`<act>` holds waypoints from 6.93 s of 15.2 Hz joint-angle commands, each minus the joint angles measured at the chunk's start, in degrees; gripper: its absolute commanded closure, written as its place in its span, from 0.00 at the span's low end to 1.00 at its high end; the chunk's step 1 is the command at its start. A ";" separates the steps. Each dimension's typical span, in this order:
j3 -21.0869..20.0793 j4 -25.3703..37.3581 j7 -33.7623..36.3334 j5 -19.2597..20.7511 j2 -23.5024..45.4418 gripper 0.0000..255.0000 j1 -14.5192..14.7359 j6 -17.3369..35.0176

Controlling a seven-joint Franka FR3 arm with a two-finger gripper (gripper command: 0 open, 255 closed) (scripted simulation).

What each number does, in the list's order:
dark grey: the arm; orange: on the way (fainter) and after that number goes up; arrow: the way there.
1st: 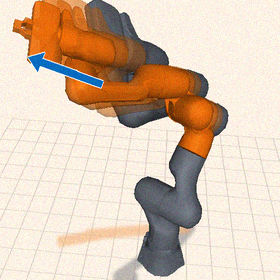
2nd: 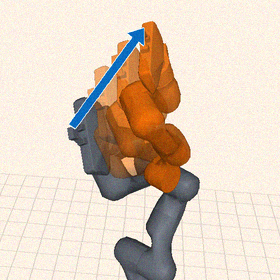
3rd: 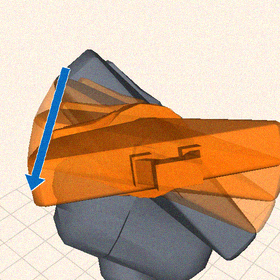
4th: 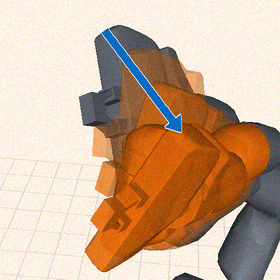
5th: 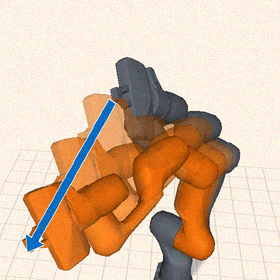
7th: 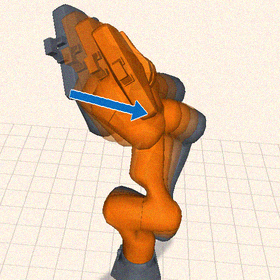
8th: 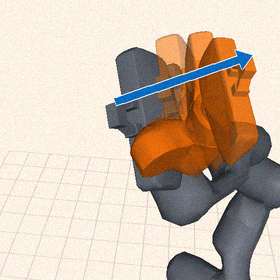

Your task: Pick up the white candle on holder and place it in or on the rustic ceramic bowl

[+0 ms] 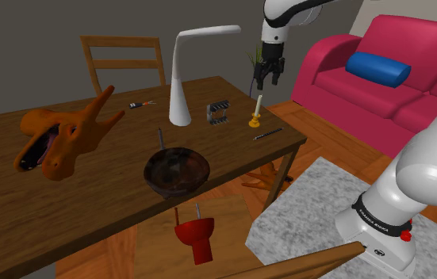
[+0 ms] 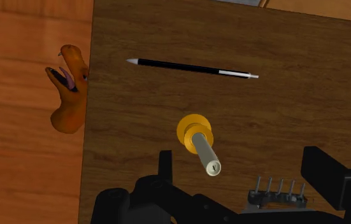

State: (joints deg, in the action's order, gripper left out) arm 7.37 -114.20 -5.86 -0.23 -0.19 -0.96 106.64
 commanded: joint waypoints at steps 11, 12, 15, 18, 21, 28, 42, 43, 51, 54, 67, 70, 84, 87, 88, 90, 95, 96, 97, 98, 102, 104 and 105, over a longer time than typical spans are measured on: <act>0.12 0.07 -1.18 -0.39 7.37 0.00 -0.22 6.32; 0.12 0.07 -1.18 -0.39 7.37 0.00 -0.22 6.32; 0.12 0.07 -1.18 -0.39 7.37 0.00 -0.22 6.32; 0.12 0.07 -1.18 -0.39 7.37 1.00 -0.22 6.32; 0.12 0.07 -1.18 -0.39 7.37 1.00 -0.22 6.32; 0.12 0.48 -1.16 -0.35 7.07 1.00 -0.21 5.60; 0.14 7.71 -0.89 0.08 4.04 1.00 -0.14 -4.62; 0.14 8.32 -0.88 0.09 3.91 1.00 -0.13 -5.36; 0.14 13.76 -0.85 0.17 3.32 1.00 -0.13 -11.40; 0.15 16.06 -0.86 0.18 3.31 1.00 -0.13 -13.70; -4.32 19.56 8.39 -0.80 1.03 1.00 4.65 -19.40; -6.29 20.05 12.40 -1.34 0.79 1.00 6.68 -20.04; -15.22 31.19 31.34 -2.97 6.86 1.00 16.44 -24.25; -16.93 35.87 35.45 -2.78 9.87 1.00 18.81 -25.67; -17.46 37.67 36.82 -2.66 11.03 1.00 19.66 -26.23; -18.50 41.70 39.55 -2.29 13.65 1.00 21.42 -27.50; -20.63 55.57 46.29 -0.63 22.42 1.00 26.72 -32.25; -20.98 60.23 47.84 -0.03 25.26 1.00 28.29 -33.98; -20.92 58.21 47.70 -0.21 24.50 1.00 28.11 -32.72; -20.91 56.33 47.57 -0.35 23.82 1.00 27.92 -31.52; -20.87 49.84 47.11 -0.78 21.69 1.00 27.32 -27.16; -20.85 47.04 46.90 -0.94 20.88 1.00 27.09 -25.18; -20.83 45.74 46.80 -1.01 20.54 1.00 27.00 -24.22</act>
State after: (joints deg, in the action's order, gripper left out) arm -13.46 -66.99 41.01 -1.17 20.71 26.11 81.27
